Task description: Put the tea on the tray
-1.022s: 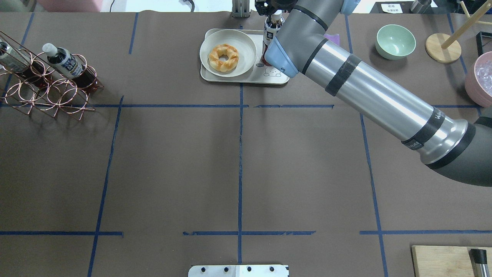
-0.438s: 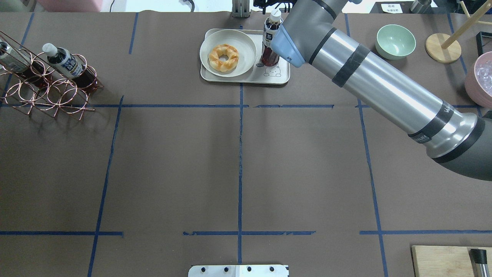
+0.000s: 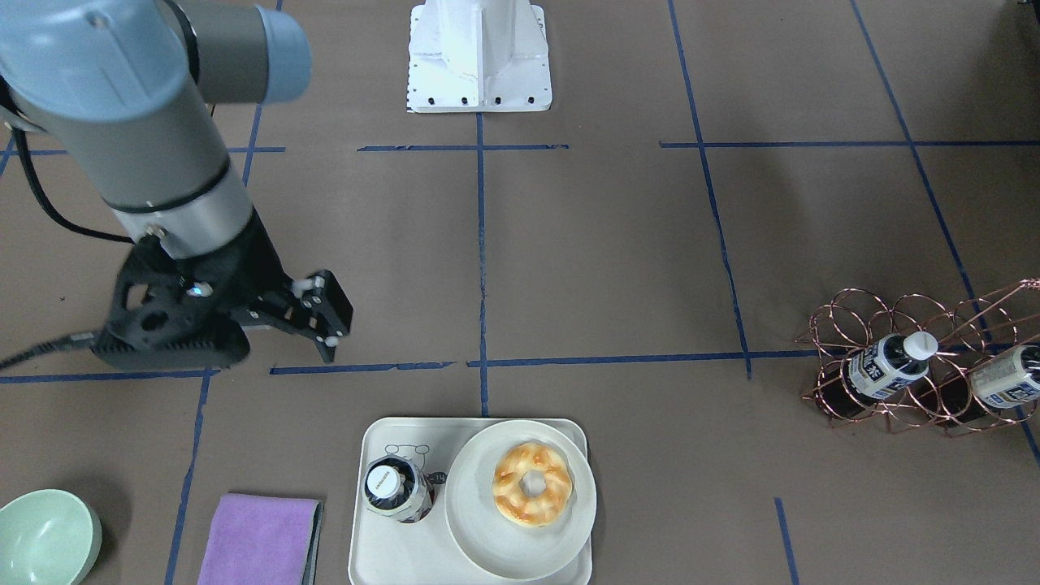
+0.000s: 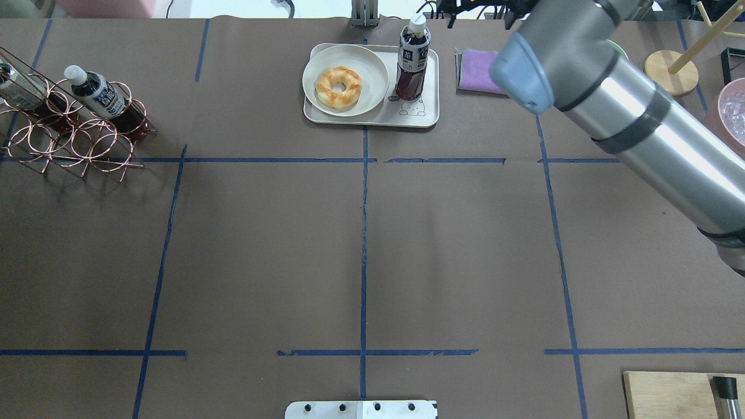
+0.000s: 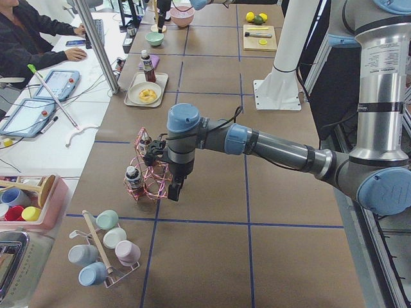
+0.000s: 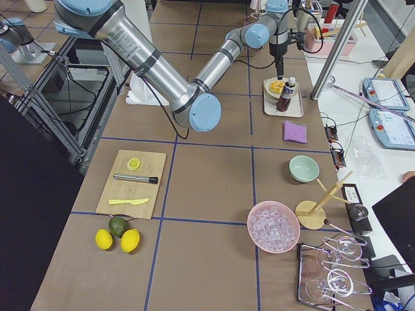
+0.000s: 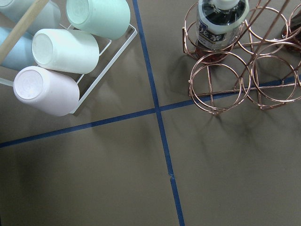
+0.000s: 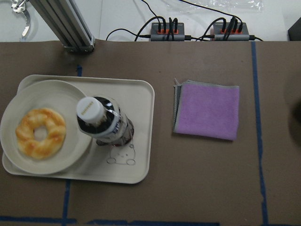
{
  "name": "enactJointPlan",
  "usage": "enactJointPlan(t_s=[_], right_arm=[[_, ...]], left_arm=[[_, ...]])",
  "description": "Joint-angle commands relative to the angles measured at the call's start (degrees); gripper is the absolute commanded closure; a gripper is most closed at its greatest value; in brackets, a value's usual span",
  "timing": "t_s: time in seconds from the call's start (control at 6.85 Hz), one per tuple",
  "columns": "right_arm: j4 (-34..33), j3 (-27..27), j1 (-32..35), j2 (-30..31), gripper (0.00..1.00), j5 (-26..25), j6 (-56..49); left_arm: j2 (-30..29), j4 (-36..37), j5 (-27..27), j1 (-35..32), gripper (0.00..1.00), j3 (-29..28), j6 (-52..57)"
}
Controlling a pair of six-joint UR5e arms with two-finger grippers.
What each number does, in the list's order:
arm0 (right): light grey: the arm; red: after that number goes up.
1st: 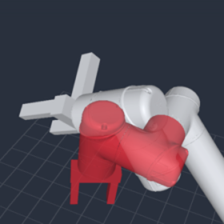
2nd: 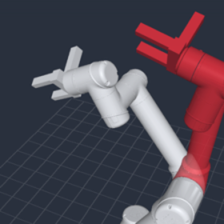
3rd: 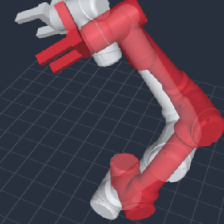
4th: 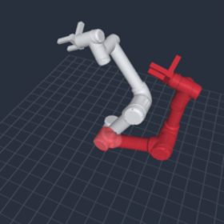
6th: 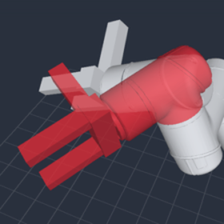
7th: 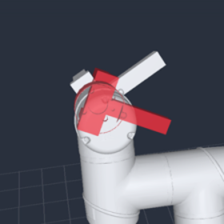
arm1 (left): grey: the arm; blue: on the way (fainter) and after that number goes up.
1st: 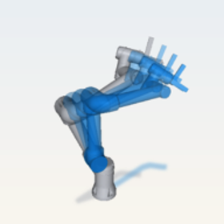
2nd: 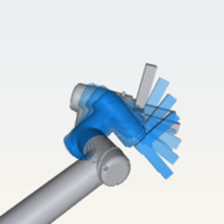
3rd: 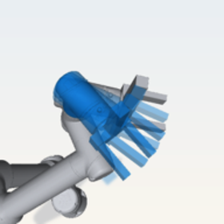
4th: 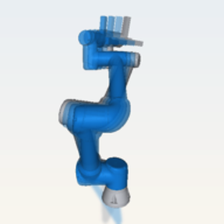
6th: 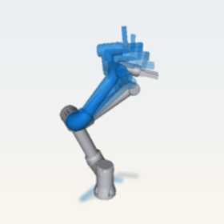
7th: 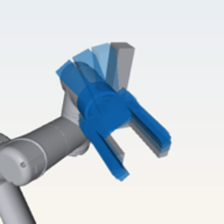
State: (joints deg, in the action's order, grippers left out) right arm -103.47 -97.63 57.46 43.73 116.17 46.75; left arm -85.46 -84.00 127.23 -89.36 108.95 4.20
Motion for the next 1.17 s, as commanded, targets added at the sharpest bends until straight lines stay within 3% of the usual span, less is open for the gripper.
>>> enactJointPlan(t_s=[0.0, 0.29, 0.58, 1.02], right_arm=[[-9.9, -16.1, 3.2, 10.4, 0.00, 1.9, -7.6], [-9.8, -18.7, 12.3, 20.0, 0.00, 12.8, -18.9], [-9.8, -19.1, 21.9, 31.2, 0.00, 18.1, -37.2], [-8.9, -11.9, 34.2, 44.2, 0.00, 19.6, -64.7]], left_arm=[[1.8, -0.5, 4.2, -1.5, 0.00, -6.3, 0.3], [2.1, -0.7, 7.0, -2.2, 0.00, -11.2, 0.0], [2.1, -1.3, 11.1, -2.3, 0.00, -12.8, 0.1], [2.1, -1.3, 11.6, -2.4, 0.00, -11.7, -0.1]])
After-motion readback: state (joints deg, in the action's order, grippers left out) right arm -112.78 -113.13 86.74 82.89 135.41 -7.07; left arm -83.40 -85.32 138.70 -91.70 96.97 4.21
